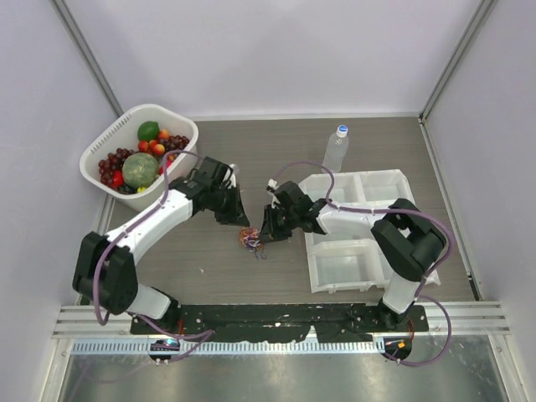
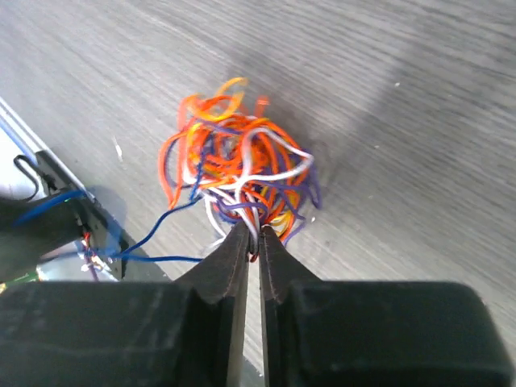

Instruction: Untangle the cables

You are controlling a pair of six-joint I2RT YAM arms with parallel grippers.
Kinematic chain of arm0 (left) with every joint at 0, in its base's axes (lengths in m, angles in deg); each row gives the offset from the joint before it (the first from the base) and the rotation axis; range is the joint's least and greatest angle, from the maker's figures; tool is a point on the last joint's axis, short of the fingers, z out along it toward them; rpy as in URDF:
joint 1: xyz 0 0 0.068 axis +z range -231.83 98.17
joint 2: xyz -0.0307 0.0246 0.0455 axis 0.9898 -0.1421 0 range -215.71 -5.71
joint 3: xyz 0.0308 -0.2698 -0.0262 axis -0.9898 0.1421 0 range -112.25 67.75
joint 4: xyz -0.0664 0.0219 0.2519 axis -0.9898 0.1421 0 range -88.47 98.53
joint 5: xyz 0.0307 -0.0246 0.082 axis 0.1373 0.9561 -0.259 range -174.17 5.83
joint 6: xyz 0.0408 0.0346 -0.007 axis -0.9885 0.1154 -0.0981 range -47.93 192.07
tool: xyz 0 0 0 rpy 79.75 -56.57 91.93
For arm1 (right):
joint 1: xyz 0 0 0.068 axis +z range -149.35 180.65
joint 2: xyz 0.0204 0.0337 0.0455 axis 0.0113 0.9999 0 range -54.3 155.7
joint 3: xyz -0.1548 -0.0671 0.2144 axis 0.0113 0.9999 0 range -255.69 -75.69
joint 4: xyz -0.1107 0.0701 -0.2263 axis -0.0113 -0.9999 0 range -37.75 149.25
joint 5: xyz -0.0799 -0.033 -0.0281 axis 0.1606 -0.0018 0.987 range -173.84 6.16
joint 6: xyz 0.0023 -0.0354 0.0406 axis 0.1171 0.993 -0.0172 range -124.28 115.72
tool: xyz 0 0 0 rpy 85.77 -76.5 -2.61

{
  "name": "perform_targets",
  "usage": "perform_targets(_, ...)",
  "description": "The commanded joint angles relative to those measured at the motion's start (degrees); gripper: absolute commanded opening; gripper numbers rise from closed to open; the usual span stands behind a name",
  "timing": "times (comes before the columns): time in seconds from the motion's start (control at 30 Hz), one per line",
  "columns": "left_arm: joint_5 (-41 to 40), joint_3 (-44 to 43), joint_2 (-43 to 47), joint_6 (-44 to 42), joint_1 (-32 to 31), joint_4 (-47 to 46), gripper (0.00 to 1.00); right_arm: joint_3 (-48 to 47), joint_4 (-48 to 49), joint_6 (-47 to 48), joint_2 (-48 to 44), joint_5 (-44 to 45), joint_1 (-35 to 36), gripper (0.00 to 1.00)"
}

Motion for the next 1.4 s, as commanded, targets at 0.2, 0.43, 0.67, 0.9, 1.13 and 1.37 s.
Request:
perform_targets(0.2, -4.6, -19.7, 18.2, 7.8, -0.3, 4.0, 0.00, -1.0, -5.7, 2.2, 2.5, 6.6, 0.3, 0.01)
perform_targets(0.43, -8.1, -37.8, 20.1, 6.6, -0.3, 0.7, 0.00, -2.2, -9.0, 6.1, 1.2, 10.3, 0.3, 0.01)
perform_targets(0.67, -7.5, -52.3, 14.7, 5.6, -0.3, 2.4, 0.00, -4.5, -13.3, 9.9, -1.9, 11.2, 0.3, 0.15)
perform_targets(0.9, -15.5, -54.0, 14.4, 8.3, -0.3, 8.7, 0.00, -7.0, -19.8, 15.2, -14.1, 11.7, 0.3, 0.53)
perform_targets(1.13, -10.5, -53.6, 14.5, 14.3, -0.3, 6.2, 0.00, -8.1, -10.0, 21.3, -26.4, 0.2, 0.3, 0.70)
perform_targets(1.37, -6.1, -60.0, 12.3, 17.8, -0.3, 4.2, 0.00, -2.8, 6.3, 13.7, -27.4, -4.1, 0.5, 0.72)
